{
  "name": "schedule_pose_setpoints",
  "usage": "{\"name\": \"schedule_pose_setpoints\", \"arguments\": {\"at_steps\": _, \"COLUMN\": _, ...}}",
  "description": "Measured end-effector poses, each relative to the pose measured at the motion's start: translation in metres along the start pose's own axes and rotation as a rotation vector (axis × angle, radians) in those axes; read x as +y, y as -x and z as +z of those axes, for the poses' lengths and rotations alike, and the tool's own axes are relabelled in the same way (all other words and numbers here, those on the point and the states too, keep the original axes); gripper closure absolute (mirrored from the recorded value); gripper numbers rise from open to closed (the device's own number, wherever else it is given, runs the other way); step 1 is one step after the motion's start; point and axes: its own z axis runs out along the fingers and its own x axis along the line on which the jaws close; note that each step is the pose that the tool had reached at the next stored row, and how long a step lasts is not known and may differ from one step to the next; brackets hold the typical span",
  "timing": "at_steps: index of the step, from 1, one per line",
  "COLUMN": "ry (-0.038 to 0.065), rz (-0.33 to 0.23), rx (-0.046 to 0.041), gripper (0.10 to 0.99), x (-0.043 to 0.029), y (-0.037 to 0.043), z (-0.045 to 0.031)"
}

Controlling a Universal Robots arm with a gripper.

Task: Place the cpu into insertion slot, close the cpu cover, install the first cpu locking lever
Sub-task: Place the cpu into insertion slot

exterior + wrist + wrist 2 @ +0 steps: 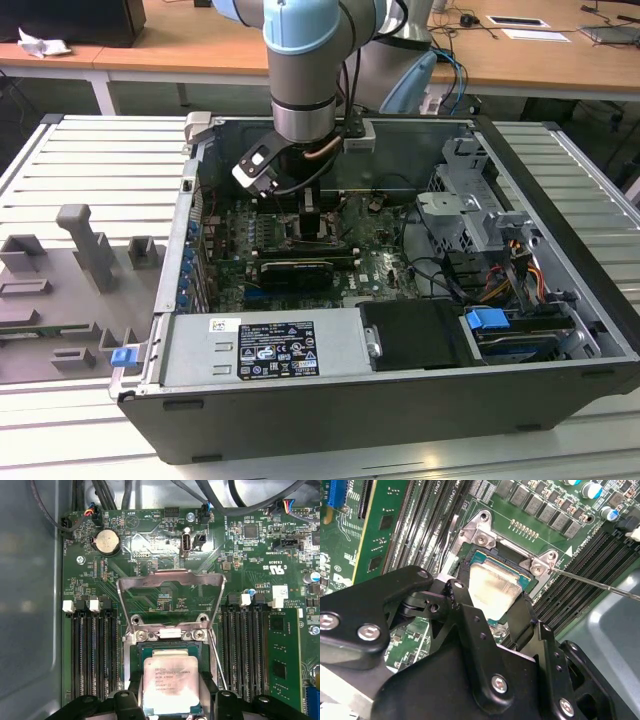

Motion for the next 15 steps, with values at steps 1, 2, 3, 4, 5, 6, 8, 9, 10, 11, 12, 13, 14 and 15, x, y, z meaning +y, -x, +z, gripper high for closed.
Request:
{"name": "schedule_pose_setpoints", "arguments": {"at_steps": 1, "ry": 0.000, "rz": 0.000, "rx": 0.0000, "gripper": 0.553, "x": 0.0000, "y": 0.0000, "z": 0.0001}}
{"name": "schedule_pose_setpoints", "arguments": {"at_steps": 2, "ry": 0.000, "rz": 0.000, "rx": 0.0000, "gripper": 0.537, "x": 0.0000, "y": 0.0000, "z": 0.0001}}
{"name": "schedule_pose_setpoints", "arguments": {"at_steps": 3, "ry": 0.000, "rz": 0.000, "rx": -0.0001, "gripper": 0.537, "x": 0.0000, "y": 0.0000, "z": 0.0001}}
{"name": "schedule_pose_setpoints", "arguments": {"at_steps": 4, "ry": 0.000, "rz": 0.000, "rx": 0.0000, "gripper": 0.537, "x": 0.0000, "y": 0.0000, "z": 0.0002}}
{"name": "schedule_pose_setpoints", "arguments": {"at_steps": 5, "ry": 0.000, "rz": 0.000, "rx": -0.0001, "gripper": 0.537, "x": 0.0000, "y": 0.0000, "z": 0.0002}}
{"name": "schedule_pose_setpoints", "arguments": {"at_steps": 6, "ry": 0.000, "rz": 0.000, "rx": -0.0001, "gripper": 0.475, "x": 0.0000, "y": 0.0000, "z": 0.0003}}
{"name": "schedule_pose_setpoints", "arguments": {"at_steps": 8, "ry": 0.000, "rz": 0.000, "rx": -0.0002, "gripper": 0.475, "x": 0.0001, "y": 0.0000, "z": 0.0003}}
{"name": "schedule_pose_setpoints", "arguments": {"at_steps": 9, "ry": 0.000, "rz": 0.000, "rx": 0.0000, "gripper": 0.475, "x": 0.0003, "y": 0.0001, "z": 0.0004}}
{"name": "schedule_pose_setpoints", "arguments": {"at_steps": 10, "ry": 0.000, "rz": 0.000, "rx": 0.0001, "gripper": 0.475, "x": 0.0003, "y": 0.0001, "z": 0.0004}}
{"name": "schedule_pose_setpoints", "arguments": {"at_steps": 11, "ry": 0.000, "rz": 0.000, "rx": -0.0003, "gripper": 0.475, "x": 0.0002, "y": 0.0002, "z": 0.0003}}
{"name": "schedule_pose_setpoints", "arguments": {"at_steps": 12, "ry": 0.000, "rz": 0.000, "rx": -0.0002, "gripper": 0.557, "x": 0.0003, "y": 0.0002, "z": 0.0003}}
{"name": "schedule_pose_setpoints", "arguments": {"at_steps": 13, "ry": 0.000, "rz": 0.000, "rx": -0.0002, "gripper": 0.557, "x": 0.0003, "y": 0.0003, "z": 0.0003}}
{"name": "schedule_pose_setpoints", "arguments": {"at_steps": 14, "ry": 0.000, "rz": 0.000, "rx": -0.0001, "gripper": 0.557, "x": 0.0003, "y": 0.0003, "z": 0.0003}}
{"name": "schedule_pose_setpoints", "arguments": {"at_steps": 15, "ry": 0.000, "rz": 0.000, "rx": -0.0001, "gripper": 0.557, "x": 0.0003, "y": 0.0003, "z": 0.0003}}
